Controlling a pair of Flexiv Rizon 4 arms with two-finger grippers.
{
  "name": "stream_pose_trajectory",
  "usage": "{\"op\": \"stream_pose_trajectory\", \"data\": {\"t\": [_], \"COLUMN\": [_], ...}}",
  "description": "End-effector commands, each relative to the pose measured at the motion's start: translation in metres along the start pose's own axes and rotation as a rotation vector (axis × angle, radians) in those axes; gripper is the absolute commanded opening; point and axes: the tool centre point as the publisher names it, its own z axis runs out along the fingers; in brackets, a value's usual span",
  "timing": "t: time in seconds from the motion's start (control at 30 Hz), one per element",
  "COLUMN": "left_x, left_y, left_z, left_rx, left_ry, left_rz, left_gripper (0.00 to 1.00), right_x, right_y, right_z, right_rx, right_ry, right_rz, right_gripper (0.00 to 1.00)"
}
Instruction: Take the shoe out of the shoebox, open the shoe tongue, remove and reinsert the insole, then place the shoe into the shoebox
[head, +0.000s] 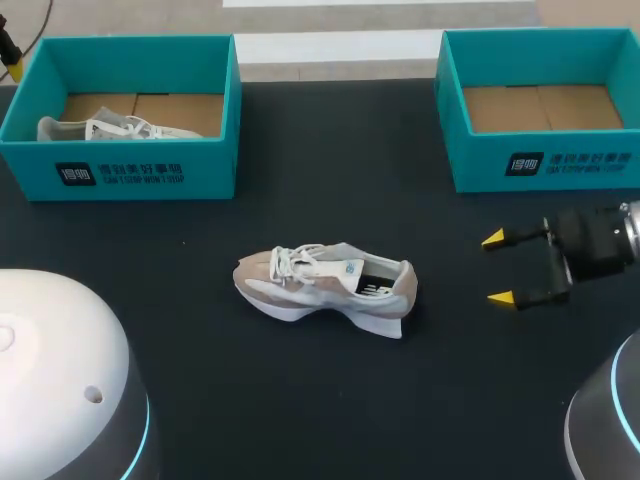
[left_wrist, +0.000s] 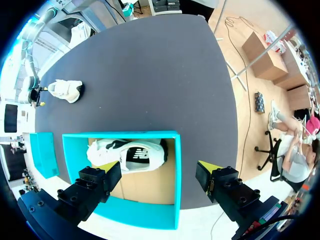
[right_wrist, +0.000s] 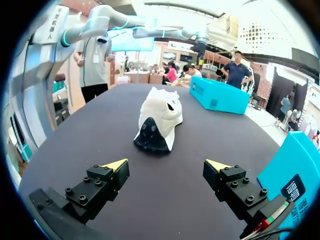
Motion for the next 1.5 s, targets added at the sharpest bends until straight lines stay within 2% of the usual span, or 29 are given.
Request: {"op": "stream_pose_trajectory", "data": {"t": [0.03,0.17,0.2,0.3,0.9,1.17,1.27,1.5], "left_x": [0.000,0.000,0.000,0.000,0.000,0.000,0.000,0.000], "left_y": [0.000,0.000,0.000,0.000,0.000,0.000,0.000,0.000], "left_z": [-0.001,-0.001,-0.001,-0.001,-0.001,-0.001,-0.001,-0.001], "left_rx": [0.001,0.001,0.001,0.001,0.001,0.001,0.001,0.001], "left_ry": [0.001,0.001,0.001,0.001,0.001,0.001,0.001,0.001], "left_rz": [0.001,0.001,0.001,0.001,0.001,0.001,0.001,0.001], "left_gripper": [1.00,1.00,1.00,1.00,1.00,1.00,1.00,1.00], "right_x": [0.007,0.015,0.018,0.027,0.027,0.028,0.028,0.027], "right_y": [0.002,0.004,0.005,0.011,0.011,0.010,0.013,0.017], "right_z": [0.024,0.036,0.039,0.050,0.050,0.068,0.074,0.087], "right_rx": [-0.008,0.007,-0.017,0.030,0.030,0.012,0.042,0.021], "right_ry": [-0.081,-0.166,-0.185,-0.233,-0.233,-0.244,-0.238,-0.236], "right_rz": [0.017,0.047,0.048,0.106,0.106,0.160,0.178,0.189], "right_gripper": [1.00,1.00,1.00,1.00,1.00,1.00,1.00,1.00]}}
